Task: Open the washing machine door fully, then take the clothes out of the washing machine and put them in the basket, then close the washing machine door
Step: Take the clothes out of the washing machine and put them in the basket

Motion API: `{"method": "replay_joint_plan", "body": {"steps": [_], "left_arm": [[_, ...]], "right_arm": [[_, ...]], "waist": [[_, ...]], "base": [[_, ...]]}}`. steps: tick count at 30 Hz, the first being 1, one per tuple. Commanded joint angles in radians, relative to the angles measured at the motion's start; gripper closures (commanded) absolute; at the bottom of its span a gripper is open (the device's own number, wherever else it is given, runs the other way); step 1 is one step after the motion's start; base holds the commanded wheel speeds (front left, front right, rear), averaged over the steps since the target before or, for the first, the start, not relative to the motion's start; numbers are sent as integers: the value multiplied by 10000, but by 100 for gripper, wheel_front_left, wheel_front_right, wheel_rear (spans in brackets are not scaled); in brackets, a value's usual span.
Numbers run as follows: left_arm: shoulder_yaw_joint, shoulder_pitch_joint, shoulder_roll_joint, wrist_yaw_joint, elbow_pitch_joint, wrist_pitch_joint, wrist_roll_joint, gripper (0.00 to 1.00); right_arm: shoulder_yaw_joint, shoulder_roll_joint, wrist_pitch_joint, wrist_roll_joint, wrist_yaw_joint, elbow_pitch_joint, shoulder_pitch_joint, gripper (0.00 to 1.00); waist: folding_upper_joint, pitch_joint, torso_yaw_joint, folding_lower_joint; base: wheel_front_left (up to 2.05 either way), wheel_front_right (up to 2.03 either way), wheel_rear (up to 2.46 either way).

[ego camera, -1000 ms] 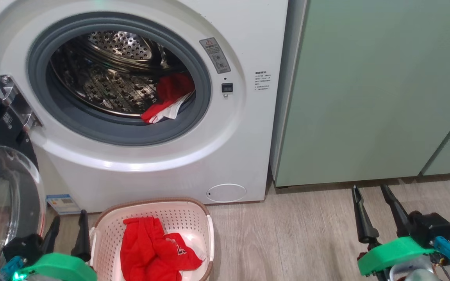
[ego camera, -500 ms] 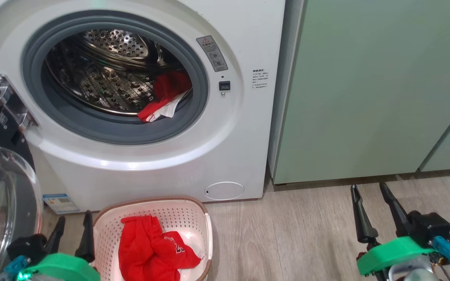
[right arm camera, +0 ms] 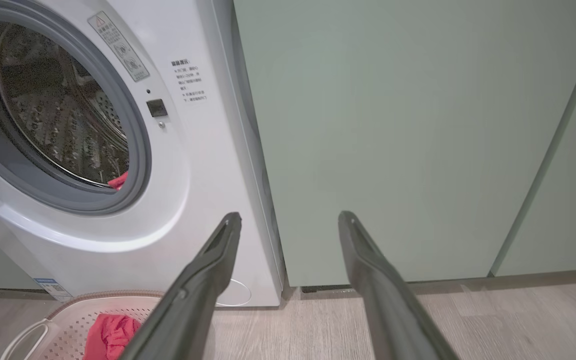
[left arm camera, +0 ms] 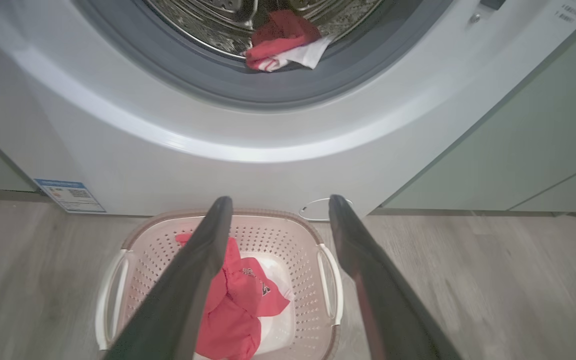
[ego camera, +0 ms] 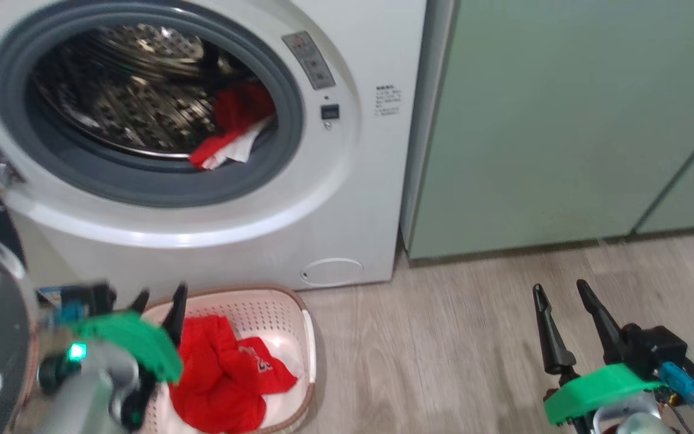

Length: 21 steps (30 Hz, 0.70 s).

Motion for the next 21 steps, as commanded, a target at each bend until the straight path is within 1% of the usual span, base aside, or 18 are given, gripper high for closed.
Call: {"method": "replay_joint_plan", "body": {"steps": [1,5,7,8,13,16,17,21], "left_arm": [[195,-987,389,-61,-124,335,-212,0],[-54,-2512,643,-61,187,1412,-659,0],[-151,-3315,829,-61,408,1775,-752,0],[-151,-3315,829,-61,408,1775,-752,0],[-424,-5175,1359,-61,1173,2640,-795,0],[-513,-6079,1595,-61,1552,2970,-925,0],[-609,-6574,1758,-61,1802,3172,-983,0],[-802,-7510,2110,-61,2222,3409,-1027,0]], "right_arm": [[248,-70,-63,-60,65,-277,-497,0],[255,-16,-63,-50,65,-370,-835,0],[293,7,-63,-60,65,-406,-1026,0],[293,7,-63,-60,65,-406,-1026,0],[286,112,-63,-34,65,-477,-1557,0],[250,214,-63,-35,65,-526,-1789,0],[281,272,-63,-28,65,-528,-1921,0],[270,385,-63,10,65,-616,-2177,0]], "waist": [[0,325,-226,1],[0,1162,-543,1],[0,1591,-696,1],[0,1591,-696,1],[0,2675,-1143,1],[0,3186,-1388,1],[0,3500,-1548,1],[0,4181,-1822,1]], "base": [[0,0,0],[0,0,0],[0,0,0],[0,0,0],[0,0,0],[0,0,0],[0,0,0],[0,0,0]]}}
